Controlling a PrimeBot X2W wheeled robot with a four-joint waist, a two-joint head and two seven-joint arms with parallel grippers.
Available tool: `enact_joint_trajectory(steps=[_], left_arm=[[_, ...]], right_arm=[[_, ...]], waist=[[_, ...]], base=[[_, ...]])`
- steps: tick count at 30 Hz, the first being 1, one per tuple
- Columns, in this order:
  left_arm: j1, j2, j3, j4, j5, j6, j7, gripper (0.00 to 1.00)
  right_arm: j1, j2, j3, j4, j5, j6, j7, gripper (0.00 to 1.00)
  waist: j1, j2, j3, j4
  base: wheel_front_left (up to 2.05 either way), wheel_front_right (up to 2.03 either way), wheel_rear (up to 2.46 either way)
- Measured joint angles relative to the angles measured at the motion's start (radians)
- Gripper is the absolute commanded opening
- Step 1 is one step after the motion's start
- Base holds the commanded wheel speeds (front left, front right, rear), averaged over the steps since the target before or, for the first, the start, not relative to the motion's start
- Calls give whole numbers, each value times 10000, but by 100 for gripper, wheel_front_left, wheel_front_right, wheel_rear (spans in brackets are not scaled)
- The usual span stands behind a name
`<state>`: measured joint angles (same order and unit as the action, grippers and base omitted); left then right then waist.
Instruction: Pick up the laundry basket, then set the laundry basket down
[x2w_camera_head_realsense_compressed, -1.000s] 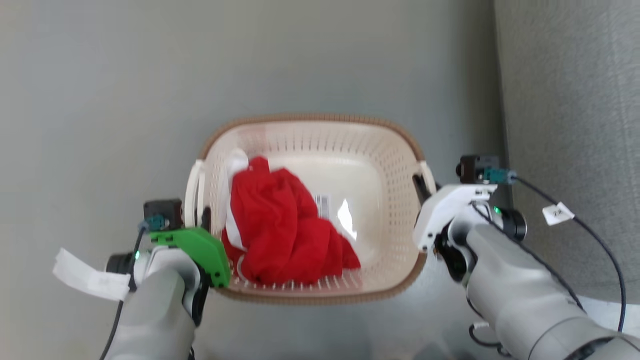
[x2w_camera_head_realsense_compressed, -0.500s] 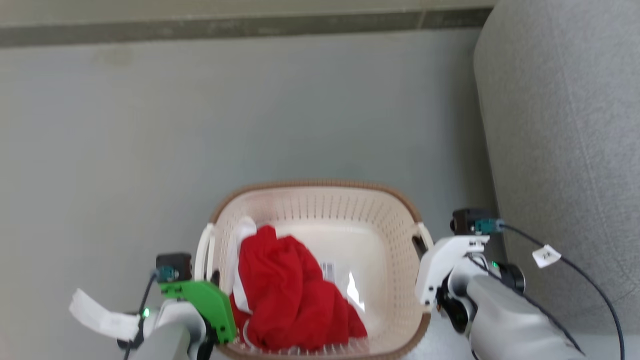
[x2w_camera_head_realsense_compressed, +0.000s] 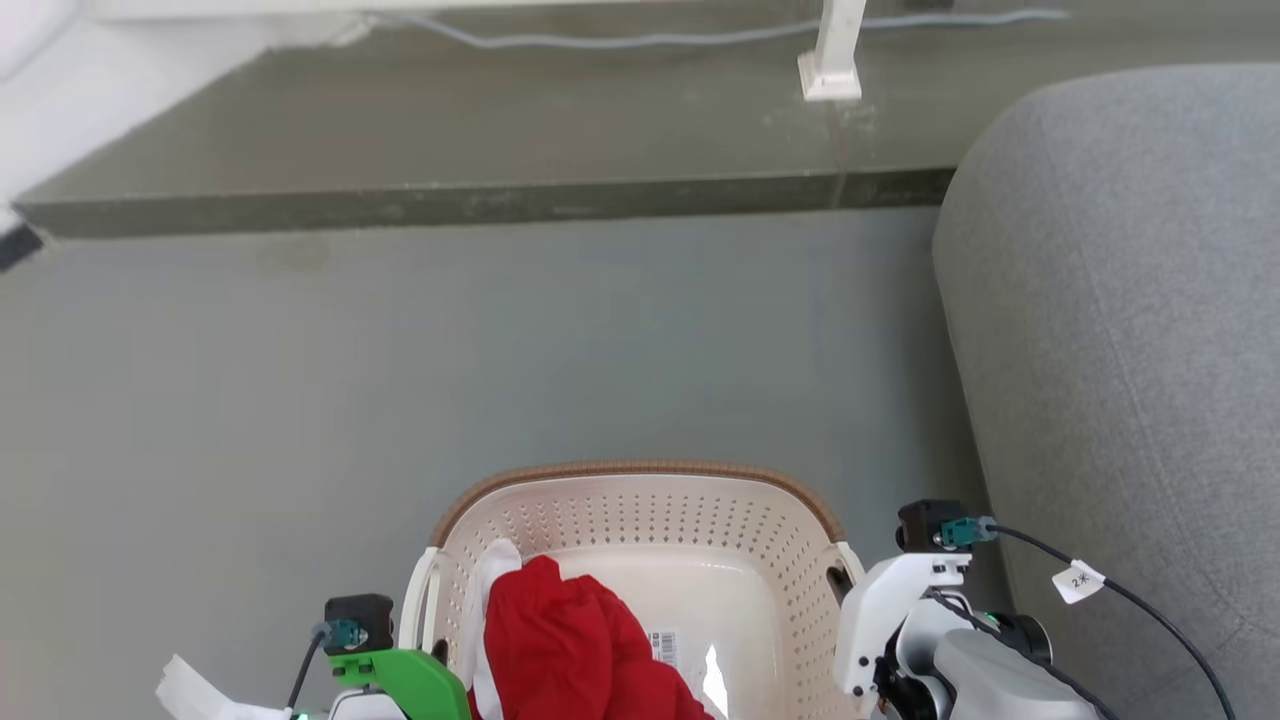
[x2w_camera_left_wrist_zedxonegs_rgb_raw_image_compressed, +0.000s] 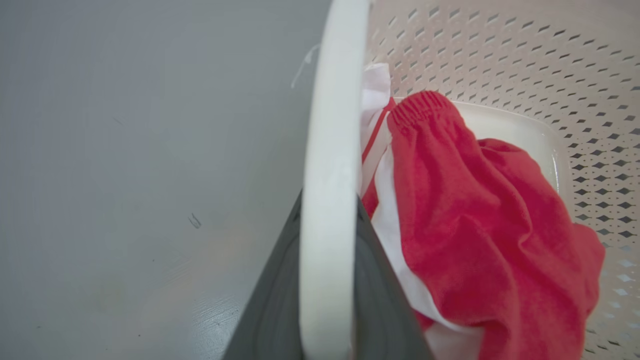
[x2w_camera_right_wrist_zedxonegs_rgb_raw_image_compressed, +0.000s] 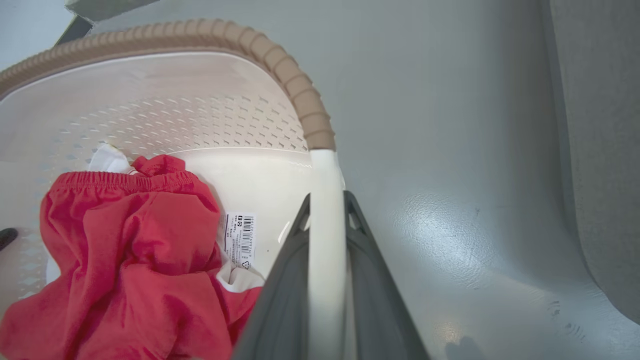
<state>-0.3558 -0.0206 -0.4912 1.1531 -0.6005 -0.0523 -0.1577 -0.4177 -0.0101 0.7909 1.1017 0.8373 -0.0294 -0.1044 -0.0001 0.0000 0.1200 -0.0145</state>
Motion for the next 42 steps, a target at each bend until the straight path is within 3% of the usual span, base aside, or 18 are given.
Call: enact_joint_trajectory(steps=[9, 42], left_arm=[[128, 56, -291, -174, -186, 180, 88, 0], [130, 130, -991, -564, -861, 767, 130, 0]], right_arm=[[8, -56, 255, -146, 180, -180, 88, 0], [-84, -186, 878, -322, 849, -520, -6, 0]], waist=[[0, 0, -411, 45], [0, 0, 58, 45]], base=[[0, 0, 0], [0, 0, 0]])
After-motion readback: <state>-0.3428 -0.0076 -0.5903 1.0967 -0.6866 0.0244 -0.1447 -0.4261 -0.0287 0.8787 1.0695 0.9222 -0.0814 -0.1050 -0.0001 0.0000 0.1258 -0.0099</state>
